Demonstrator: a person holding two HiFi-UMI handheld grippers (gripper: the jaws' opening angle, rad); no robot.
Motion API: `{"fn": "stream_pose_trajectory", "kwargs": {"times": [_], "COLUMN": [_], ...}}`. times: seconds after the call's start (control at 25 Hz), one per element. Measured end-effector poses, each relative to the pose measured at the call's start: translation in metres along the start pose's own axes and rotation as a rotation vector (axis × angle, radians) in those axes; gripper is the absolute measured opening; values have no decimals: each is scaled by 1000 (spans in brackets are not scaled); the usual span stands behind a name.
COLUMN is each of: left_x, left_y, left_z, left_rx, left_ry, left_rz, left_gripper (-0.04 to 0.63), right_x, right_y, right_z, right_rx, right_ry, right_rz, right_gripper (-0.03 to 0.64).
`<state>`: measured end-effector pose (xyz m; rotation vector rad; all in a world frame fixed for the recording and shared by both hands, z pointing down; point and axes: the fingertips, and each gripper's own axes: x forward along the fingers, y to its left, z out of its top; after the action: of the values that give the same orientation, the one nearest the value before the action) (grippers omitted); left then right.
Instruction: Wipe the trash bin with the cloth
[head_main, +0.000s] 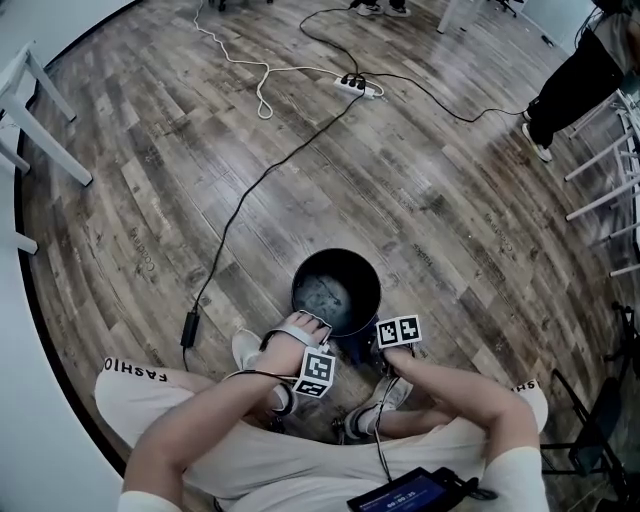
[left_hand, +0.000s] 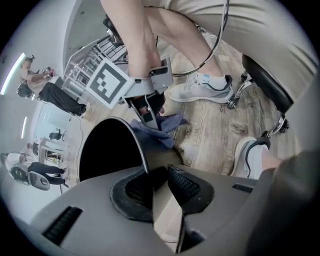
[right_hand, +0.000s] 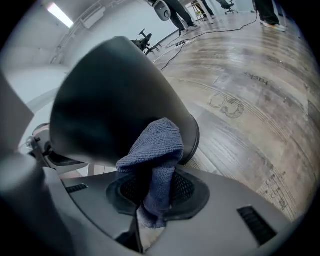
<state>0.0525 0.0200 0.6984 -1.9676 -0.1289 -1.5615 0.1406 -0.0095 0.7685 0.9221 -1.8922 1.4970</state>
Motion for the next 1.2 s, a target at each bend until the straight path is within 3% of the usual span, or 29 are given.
{"fn": "stream_pose_trajectory", "kwargs": {"times": [0.2, 0.48, 0.64, 0.76, 1.2], "left_x": [0, 0, 2, 3, -7], "left_y": [1, 4, 2, 9, 2], "left_z": [5, 9, 11, 7, -13], "left_rx": [-35, -62, -86, -86, -64], "left_ry": [-16, -36, -41, -46, -32], "left_rz": [-7, -11, -12, -14, -76], "left_gripper": [97, 95, 95, 95, 161], "right_x": [35, 79, 81, 69, -26], "right_y": [-33, -76, -77, -73, -22], "right_z": [-6, -22, -21, -11, 6], "right_rx": [11, 123, 194, 196, 143], "right_ry": [-11, 6, -42, -8, -23], "right_rz": [2, -55, -60, -106, -106], "right_gripper": [83, 83, 83, 83, 83]}}
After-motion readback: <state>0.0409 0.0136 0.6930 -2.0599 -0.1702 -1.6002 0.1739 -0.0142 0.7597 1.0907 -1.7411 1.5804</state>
